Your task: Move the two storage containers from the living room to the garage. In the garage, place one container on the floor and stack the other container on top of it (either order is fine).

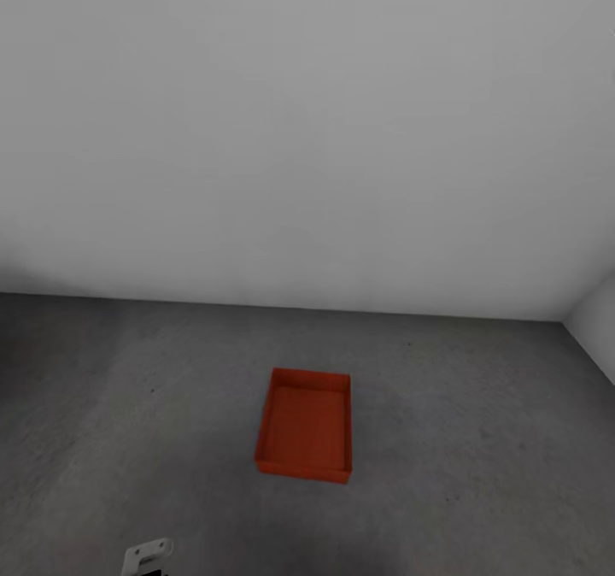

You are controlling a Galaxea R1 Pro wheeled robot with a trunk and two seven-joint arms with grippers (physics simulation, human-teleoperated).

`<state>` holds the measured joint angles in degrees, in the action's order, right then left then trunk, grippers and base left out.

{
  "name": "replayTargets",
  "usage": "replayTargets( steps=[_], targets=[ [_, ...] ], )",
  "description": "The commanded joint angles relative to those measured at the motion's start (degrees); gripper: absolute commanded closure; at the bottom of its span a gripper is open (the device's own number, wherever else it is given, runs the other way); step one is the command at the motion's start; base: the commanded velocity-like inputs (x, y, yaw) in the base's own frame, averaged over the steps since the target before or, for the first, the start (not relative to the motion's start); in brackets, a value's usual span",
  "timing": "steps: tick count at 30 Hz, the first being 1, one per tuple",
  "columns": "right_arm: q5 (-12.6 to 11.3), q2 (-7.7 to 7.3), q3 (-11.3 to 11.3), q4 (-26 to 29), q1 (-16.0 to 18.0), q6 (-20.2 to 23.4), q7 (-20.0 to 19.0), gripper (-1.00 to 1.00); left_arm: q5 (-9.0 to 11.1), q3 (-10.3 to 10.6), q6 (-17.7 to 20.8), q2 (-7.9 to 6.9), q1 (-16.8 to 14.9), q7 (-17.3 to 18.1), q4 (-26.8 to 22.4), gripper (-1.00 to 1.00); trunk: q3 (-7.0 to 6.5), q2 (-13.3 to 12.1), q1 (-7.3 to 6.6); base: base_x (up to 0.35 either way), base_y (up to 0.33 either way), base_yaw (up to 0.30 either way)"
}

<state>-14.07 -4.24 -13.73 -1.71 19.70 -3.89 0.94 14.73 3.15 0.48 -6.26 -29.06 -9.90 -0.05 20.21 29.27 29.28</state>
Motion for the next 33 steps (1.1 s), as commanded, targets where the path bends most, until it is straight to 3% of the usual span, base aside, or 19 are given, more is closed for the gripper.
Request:
replayTargets(
  steps=[1, 33],
  targets=[
    [-0.5, 0.02, -0.5, -0.2, 0.1, -0.3, 0.0, -1.0, 0.4, 0.4, 0.1, 0.01, 0.0, -0.1, 0.0, -1.0, -0.02, 0.1, 0.02, 0.0, 0.0, 0.0],
    [-0.5, 0.02, -0.5, -0.2, 0.1, -0.3, 0.0, -1.0, 0.5, 0.3, 0.1, 0.02, 0.0, -0.1, 0.0, -1.0, -2.88, 0.1, 0.02, 0.0, 0.0, 0.0]
  ],
)
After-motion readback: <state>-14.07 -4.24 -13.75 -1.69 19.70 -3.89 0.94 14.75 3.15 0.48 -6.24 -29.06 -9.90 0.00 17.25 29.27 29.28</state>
